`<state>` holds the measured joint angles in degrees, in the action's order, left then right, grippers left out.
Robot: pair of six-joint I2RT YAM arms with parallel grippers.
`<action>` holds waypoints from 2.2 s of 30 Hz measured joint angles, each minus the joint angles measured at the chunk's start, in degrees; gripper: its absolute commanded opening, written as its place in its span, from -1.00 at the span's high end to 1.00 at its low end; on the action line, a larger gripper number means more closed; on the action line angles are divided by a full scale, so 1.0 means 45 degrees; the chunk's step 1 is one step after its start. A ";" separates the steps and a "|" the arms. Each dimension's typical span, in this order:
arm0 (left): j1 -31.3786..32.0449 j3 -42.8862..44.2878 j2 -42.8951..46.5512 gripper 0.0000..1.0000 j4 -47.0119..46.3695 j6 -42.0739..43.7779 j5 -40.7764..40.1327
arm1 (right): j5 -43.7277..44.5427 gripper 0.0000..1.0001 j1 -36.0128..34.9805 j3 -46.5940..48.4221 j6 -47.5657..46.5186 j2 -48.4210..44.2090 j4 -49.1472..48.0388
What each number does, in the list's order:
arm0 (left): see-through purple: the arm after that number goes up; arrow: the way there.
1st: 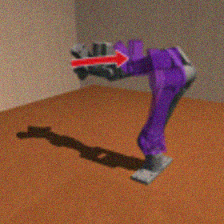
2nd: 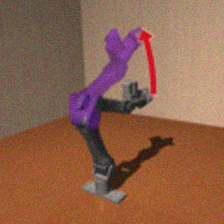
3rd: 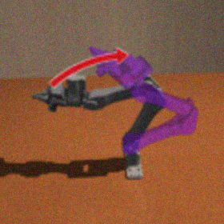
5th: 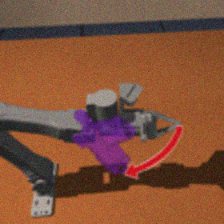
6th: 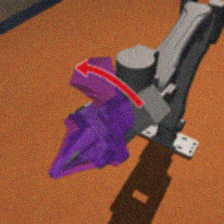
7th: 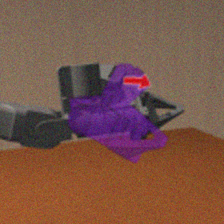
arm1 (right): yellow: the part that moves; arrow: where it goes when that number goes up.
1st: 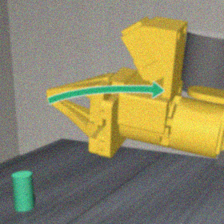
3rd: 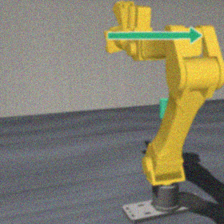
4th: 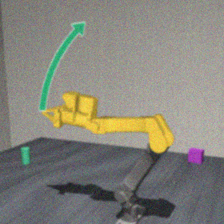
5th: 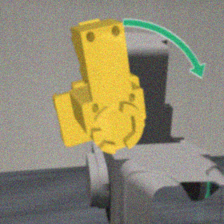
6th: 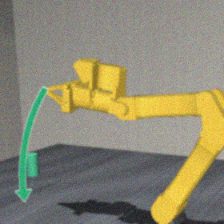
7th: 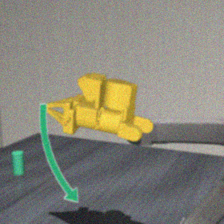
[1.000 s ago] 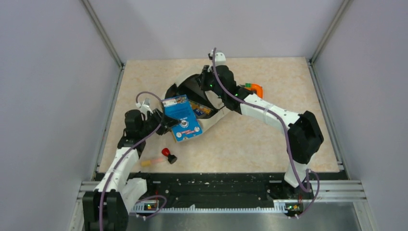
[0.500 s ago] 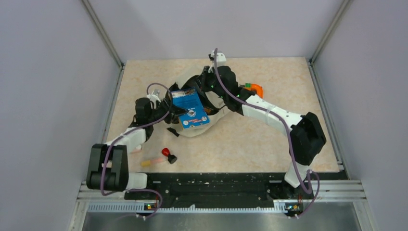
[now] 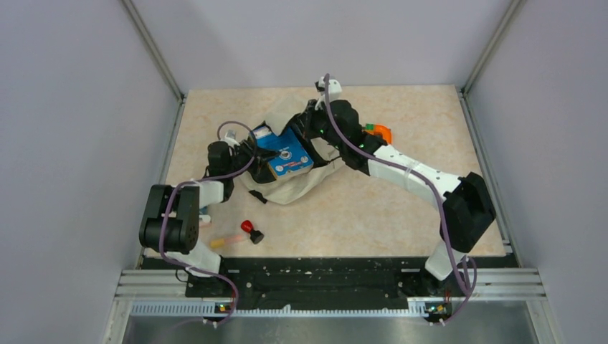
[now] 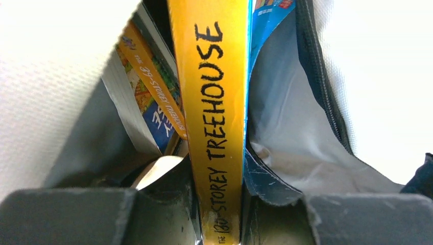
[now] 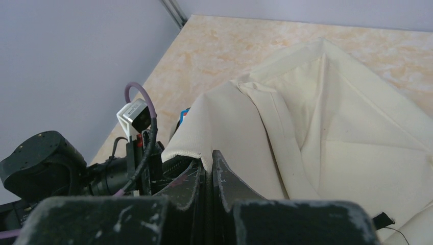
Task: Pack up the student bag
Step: Place the book in the student bag.
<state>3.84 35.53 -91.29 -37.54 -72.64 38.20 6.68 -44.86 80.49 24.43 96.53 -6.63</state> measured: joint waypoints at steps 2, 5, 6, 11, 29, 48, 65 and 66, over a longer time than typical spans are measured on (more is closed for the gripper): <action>0.0010 0.0000 0.0000 1.00 0.0024 -0.0058 -0.0262 | 0.0039 1.00 0.0000 -0.0121 -0.0083 -0.0175 -0.0015; 0.0024 -0.0010 0.0005 1.00 0.0253 -0.0078 -0.0777 | 0.0049 1.00 0.0000 -0.0223 -0.0121 -0.0296 -0.0097; 0.0024 -0.0029 0.0005 1.00 0.0282 -0.0097 -0.0923 | 0.0039 1.00 0.0000 -0.0223 -0.0136 -0.0296 -0.0097; 0.0034 -0.0573 0.0121 1.00 0.0204 -0.0457 -0.1875 | 0.0029 1.00 -0.0068 -0.0223 -0.0199 -0.0296 -0.0131; 0.2210 0.1564 -0.0947 1.00 0.0355 -0.0933 -0.4726 | 0.0962 1.00 -0.1054 -0.0340 -0.1404 -0.0321 -0.0199; 0.2715 0.2074 -0.0704 -0.60 0.1379 0.1447 -0.5605 | 0.1603 1.00 -0.1083 -0.0393 -0.2089 -0.0321 -0.0262; 0.2657 0.2045 -0.0044 0.29 0.4143 0.4318 -0.4799 | 0.1583 1.00 -0.1088 -0.0646 -0.2108 -0.0413 -0.0413; 0.2657 0.2103 -0.0155 0.30 0.4041 0.4313 -0.4692 | 0.1583 1.00 -0.1088 -0.0646 -0.2108 -0.0413 -0.0408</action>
<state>15.79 44.99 -91.98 -19.35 -53.23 17.08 13.80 -49.76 77.58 14.94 94.67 -8.47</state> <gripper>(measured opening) 0.394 0.020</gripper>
